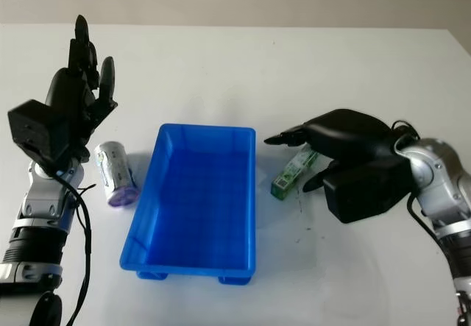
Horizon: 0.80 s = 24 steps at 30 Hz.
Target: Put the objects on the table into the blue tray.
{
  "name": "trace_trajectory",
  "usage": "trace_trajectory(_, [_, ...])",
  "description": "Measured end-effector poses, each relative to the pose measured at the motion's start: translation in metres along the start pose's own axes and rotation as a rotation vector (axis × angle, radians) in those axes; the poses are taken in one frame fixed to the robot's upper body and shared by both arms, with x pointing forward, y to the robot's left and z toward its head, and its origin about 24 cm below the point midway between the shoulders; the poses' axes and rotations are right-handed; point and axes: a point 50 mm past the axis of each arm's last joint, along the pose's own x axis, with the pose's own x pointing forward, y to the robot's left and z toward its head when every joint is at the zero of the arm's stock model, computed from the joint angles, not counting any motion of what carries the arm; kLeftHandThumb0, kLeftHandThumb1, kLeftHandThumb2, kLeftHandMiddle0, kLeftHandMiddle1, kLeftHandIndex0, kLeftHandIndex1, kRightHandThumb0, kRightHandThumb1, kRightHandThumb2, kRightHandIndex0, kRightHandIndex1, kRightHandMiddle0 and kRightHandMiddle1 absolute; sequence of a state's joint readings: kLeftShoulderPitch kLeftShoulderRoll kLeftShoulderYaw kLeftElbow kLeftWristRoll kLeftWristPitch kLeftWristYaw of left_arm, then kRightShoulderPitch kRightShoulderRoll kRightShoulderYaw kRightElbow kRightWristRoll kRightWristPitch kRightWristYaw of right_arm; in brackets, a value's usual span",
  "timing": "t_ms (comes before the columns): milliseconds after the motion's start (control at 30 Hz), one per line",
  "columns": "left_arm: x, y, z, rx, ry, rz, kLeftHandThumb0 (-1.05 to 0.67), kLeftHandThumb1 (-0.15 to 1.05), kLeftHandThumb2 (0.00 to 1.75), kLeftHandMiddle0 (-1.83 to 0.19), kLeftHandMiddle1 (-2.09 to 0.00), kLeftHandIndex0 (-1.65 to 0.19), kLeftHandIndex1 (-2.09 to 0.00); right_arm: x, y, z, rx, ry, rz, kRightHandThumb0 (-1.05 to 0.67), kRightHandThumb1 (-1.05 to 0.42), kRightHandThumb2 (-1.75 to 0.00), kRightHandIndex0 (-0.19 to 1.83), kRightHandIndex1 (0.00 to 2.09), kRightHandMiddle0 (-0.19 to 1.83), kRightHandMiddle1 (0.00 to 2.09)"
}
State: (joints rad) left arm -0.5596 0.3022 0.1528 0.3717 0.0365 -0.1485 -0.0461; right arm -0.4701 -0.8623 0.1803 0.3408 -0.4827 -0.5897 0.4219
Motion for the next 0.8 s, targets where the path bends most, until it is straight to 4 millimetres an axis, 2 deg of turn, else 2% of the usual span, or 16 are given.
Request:
trace_trajectory(100, [0.0,0.0,0.0,0.003,-0.002,-0.002,-0.75,1.05,0.67,0.19,0.0,0.19,0.0,-0.001,0.005,-0.002,-0.025,-0.027,-0.046,-0.18,-0.96,-0.06,0.11,1.78,0.08,1.8])
trace_trajectory(200, [0.0,0.001,0.0,0.007,-0.003,-0.002,-0.76,1.05,0.67,0.19,0.0,0.19,0.0,-0.001,0.012,-0.002,-0.061,-0.06,-0.095,-0.18,-0.98,-0.05,0.11,2.05,0.1,2.04])
trace_trajectory(267, [0.0,0.001,0.0,0.011,-0.003,-0.002,-0.75,1.05,0.67,0.19,0.0,0.19,0.0,-0.001,0.016,-0.003,-0.097,-0.076,-0.141,-0.19,-0.98,-0.05,0.17,2.08,0.16,2.08])
trace_trajectory(433, [0.0,0.0,0.0,0.003,0.002,-0.02,-0.77,1.05,0.67,0.19,0.0,0.19,0.0,0.002,0.023,-0.006,-0.226,-0.096,-0.243,-0.39,-0.98,-0.05,0.4,2.09,0.24,2.09])
trace_trajectory(500, [0.001,-0.001,0.0,0.004,0.007,-0.027,-0.78,1.05,0.67,0.19,0.0,0.19,0.0,0.002,0.025,-0.008,-0.246,-0.099,-0.281,-0.45,-0.98,-0.05,0.53,2.09,0.35,2.09])
trace_trajectory(533, [0.001,-0.001,0.0,0.004,0.009,-0.029,-0.78,1.05,0.67,0.19,0.0,0.19,0.0,0.001,0.026,-0.009,-0.252,-0.098,-0.3,-0.49,-1.0,-0.06,0.67,2.09,0.46,2.09])
trace_trajectory(633, [0.001,-0.002,-0.001,0.007,0.011,-0.031,-0.78,1.05,0.67,0.19,0.0,0.19,0.0,0.001,0.03,-0.014,-0.253,-0.092,-0.343,-0.49,-1.03,-0.06,0.9,2.09,0.62,2.09])
trace_trajectory(700, [0.001,-0.002,-0.001,0.008,0.014,-0.03,-0.78,1.05,0.67,0.19,0.0,0.19,0.0,0.0,0.031,-0.016,-0.24,-0.082,-0.366,-0.48,-1.04,-0.08,0.94,2.09,0.62,2.09])
trace_trajectory(767, [0.001,-0.001,-0.001,0.008,0.02,-0.029,-0.78,1.05,0.67,0.19,0.0,0.19,0.0,0.001,0.032,-0.018,-0.236,-0.078,-0.38,-0.46,-1.05,-0.07,0.9,2.09,0.49,2.09])
trace_trajectory(800, [0.001,-0.002,-0.001,0.008,0.021,-0.029,-0.78,1.05,0.67,0.19,0.0,0.19,0.0,0.001,0.031,-0.018,-0.238,-0.078,-0.382,-0.46,-1.04,-0.07,0.89,2.09,0.51,2.09])
